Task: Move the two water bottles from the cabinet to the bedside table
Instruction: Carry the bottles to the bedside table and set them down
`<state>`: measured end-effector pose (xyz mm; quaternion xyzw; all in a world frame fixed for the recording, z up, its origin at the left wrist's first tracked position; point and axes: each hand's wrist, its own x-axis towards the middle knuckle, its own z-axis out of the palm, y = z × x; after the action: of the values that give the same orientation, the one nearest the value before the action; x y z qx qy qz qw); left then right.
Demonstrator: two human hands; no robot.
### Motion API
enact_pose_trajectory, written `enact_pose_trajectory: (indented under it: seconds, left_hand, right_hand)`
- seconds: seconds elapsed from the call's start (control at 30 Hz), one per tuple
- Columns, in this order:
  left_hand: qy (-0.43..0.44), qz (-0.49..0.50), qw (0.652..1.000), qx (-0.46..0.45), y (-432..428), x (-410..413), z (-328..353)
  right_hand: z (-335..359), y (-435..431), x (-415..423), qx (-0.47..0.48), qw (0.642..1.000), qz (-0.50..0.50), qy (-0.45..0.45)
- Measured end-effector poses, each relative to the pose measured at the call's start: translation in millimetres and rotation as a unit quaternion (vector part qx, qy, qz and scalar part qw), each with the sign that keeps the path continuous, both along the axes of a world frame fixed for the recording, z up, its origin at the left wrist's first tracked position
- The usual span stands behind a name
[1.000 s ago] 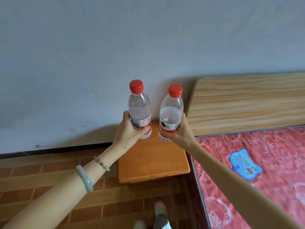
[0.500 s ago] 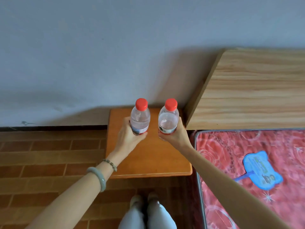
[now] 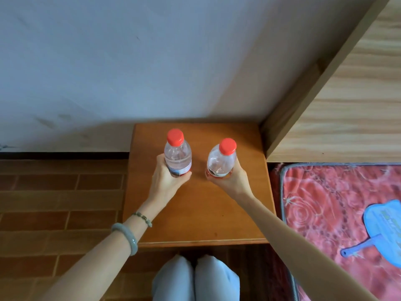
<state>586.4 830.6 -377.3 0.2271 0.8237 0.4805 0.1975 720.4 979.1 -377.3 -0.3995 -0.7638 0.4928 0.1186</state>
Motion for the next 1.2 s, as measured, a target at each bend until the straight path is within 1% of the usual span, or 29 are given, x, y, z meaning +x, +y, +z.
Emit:
enact_pose_trajectory:
  seconds: [0.23, 0.47, 0.57, 0.67, 0.77, 0.9, 1.03, 1.13, 1.2]
  left_hand:
    - [-0.012, -0.007, 1.000, 0.016, -1.8, 2.0, -9.1]
    - [0.005, -0.030, 0.999, 0.022, -6.6, 7.7, -10.1]
    - [-0.010, -0.050, 0.999, 0.008, -9.3, 7.7, -6.7]
    - [0.005, -0.088, 0.995, -0.038, -15.5, 6.8, 9.9]
    - [0.046, -0.110, 0.988, -0.093, -23.7, 8.3, 40.5]
    - [0.085, -0.099, 0.977, -0.167, -31.1, 10.8, 107.3]
    - [0.108, -0.105, 0.975, -0.161, -34.8, 13.2, 191.2]
    - [0.135, -0.121, 0.973, -0.145, -35.3, 14.8, 255.8]
    - [0.164, -0.139, 0.968, -0.130, -36.7, 14.9, 298.2]
  right_hand:
    - [-9.2, -0.5, -2.4, -0.001, 1.000, 0.003, -0.011]
    - [-9.4, -2.1, 0.0, -0.022, 1.000, 0.005, -0.022]
    - [-5.4, -1.9, 1.5, -0.033, 0.999, 0.018, -0.029]
    - [11.8, -4.2, 6.0, -0.032, 0.998, 0.037, -0.028]
    - [45.3, -7.7, 10.5, -0.012, 0.999, 0.039, -0.037]
    - [113.4, -11.5, 12.7, 0.020, 0.997, 0.050, -0.056]
    - [189.4, -14.4, 18.3, 0.059, 0.991, 0.079, -0.086]
    - [252.2, -17.1, 21.9, 0.084, 0.986, 0.118, -0.081]
    - [296.3, -20.9, 21.9, 0.122, 0.978, 0.153, -0.076]
